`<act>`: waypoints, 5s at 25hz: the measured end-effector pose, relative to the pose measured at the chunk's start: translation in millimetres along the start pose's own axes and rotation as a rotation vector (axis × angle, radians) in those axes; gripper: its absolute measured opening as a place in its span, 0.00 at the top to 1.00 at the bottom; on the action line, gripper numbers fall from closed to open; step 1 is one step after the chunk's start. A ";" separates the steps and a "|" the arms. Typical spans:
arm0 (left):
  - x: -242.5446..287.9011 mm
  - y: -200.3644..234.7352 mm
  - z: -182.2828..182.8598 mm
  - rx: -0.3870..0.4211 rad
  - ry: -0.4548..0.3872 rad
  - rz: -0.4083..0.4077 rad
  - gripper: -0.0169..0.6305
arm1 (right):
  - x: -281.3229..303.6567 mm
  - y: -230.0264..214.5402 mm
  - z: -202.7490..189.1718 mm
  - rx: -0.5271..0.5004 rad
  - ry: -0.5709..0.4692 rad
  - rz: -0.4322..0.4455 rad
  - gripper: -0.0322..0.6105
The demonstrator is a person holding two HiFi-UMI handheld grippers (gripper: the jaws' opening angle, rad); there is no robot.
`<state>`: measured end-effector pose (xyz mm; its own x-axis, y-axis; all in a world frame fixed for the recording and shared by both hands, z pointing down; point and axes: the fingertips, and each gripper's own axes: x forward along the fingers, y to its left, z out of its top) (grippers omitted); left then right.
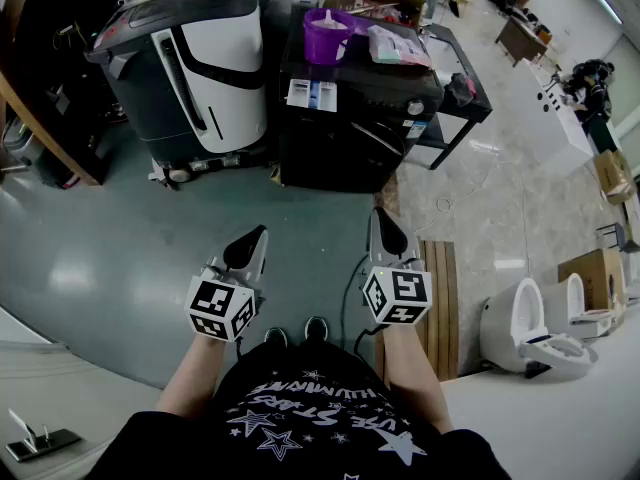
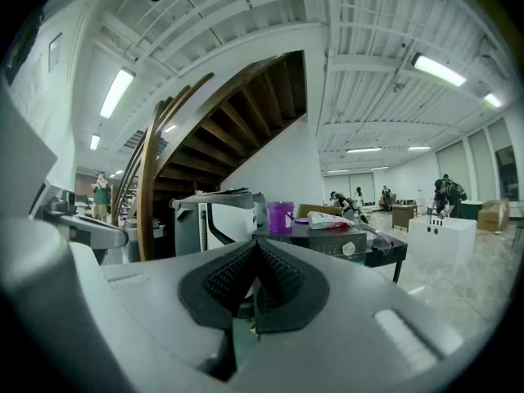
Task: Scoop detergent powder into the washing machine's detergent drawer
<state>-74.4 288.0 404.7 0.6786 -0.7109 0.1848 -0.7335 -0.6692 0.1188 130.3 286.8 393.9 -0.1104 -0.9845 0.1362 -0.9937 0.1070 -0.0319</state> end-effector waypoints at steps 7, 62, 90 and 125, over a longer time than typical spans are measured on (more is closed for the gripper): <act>6.8 5.3 0.9 -0.005 -0.003 -0.001 0.97 | 6.7 -4.2 4.2 -0.001 -0.005 -0.009 0.91; 233.0 165.7 55.9 -0.046 0.005 0.184 0.97 | 346.4 -111.4 25.4 0.169 0.160 0.335 0.36; 406.3 340.5 141.3 -0.014 -0.070 0.004 0.97 | 578.3 -91.2 148.3 0.014 0.176 0.329 0.44; 469.9 406.4 127.1 -0.104 -0.019 -0.160 0.97 | 688.3 -105.5 94.2 -0.407 0.850 0.337 0.87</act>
<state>-48.7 -345.6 415.8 0.7865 -0.6021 0.1376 -0.6160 -0.7484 0.2459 160.7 -415.2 397.7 -0.2048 -0.4848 0.8503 -0.8210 0.5581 0.1204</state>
